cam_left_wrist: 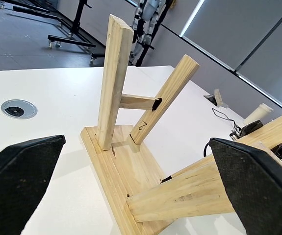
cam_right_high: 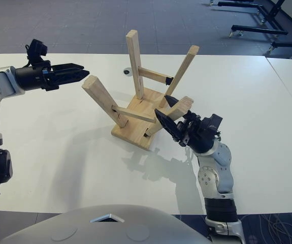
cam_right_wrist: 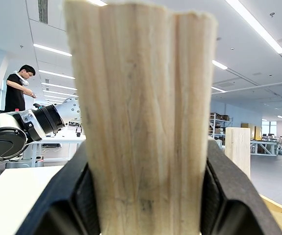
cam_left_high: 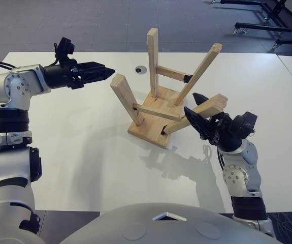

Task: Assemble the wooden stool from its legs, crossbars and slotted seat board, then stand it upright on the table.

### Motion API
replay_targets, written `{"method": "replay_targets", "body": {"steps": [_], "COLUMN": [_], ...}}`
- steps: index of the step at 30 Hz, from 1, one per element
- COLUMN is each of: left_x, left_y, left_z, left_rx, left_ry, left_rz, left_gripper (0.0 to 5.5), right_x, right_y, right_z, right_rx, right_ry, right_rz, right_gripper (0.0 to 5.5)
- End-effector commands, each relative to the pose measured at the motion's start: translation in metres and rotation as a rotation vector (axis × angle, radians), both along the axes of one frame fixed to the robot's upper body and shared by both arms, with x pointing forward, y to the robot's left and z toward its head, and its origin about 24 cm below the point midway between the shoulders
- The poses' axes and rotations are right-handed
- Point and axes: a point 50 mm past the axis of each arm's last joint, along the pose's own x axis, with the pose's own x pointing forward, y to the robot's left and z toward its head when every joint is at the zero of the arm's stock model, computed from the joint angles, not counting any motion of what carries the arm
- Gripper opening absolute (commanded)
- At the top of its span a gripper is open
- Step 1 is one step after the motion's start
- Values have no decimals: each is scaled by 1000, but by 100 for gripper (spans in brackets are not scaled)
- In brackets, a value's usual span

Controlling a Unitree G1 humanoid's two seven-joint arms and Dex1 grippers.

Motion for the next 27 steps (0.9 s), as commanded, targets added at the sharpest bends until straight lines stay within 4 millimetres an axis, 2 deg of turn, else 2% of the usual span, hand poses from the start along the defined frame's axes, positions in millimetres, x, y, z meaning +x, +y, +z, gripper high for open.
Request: {"method": "replay_targets", "body": {"steps": [1, 6, 20, 27], "left_x": [-1, -1, -5, -5], "left_y": [-3, -4, -3, -4], "left_z": [0, 1, -1, -2], "left_rx": [-1, 0, -5, -6], "left_ry": [8, 8, 14, 16], "left_rz": [-11, -15, -9, -11], "left_gripper": [540, 540, 540, 540], "right_x": [-3, -7, 5, 1], "right_y": [3, 3, -2, 1], "right_z": [-2, -7, 6, 0], "right_rx": [7, 3, -13, -3], "right_ry": [9, 28, -7, 17], "right_rz": [5, 5, 17, 21], "right_gripper": [206, 206, 206, 206]}}
